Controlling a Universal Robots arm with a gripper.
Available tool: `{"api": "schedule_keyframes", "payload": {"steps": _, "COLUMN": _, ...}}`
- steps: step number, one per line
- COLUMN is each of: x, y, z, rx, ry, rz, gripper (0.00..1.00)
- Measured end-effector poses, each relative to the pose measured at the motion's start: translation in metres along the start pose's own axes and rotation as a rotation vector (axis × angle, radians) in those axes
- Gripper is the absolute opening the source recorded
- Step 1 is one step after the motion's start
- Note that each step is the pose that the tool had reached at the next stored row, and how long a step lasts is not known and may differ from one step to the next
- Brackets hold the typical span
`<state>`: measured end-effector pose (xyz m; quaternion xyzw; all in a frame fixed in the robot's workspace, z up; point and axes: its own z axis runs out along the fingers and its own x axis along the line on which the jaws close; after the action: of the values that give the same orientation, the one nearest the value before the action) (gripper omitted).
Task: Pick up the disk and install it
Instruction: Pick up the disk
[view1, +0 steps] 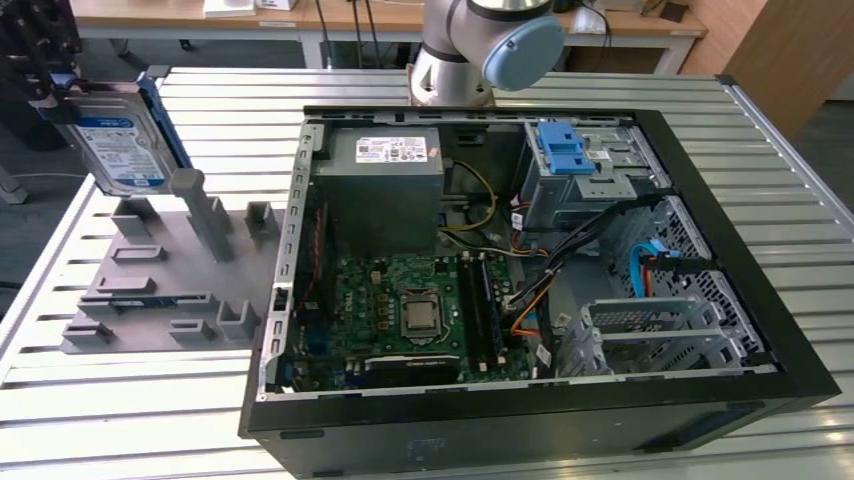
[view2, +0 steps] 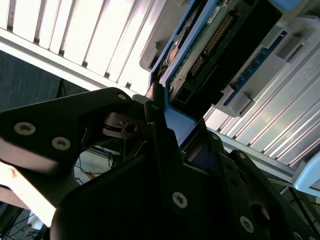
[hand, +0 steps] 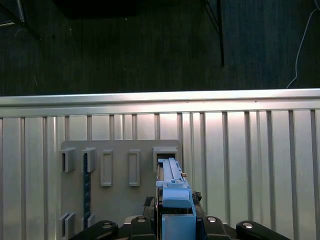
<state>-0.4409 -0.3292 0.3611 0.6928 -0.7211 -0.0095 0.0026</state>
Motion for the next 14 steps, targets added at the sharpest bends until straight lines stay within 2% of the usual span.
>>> {"api": "schedule_keyframes", "payload": {"steps": 14, "x": -0.0001, "y": 0.0000, "z": -0.0039, "rx": 0.0000, "ry": 0.0001, "rz": 0.000, "gripper": 0.36}}
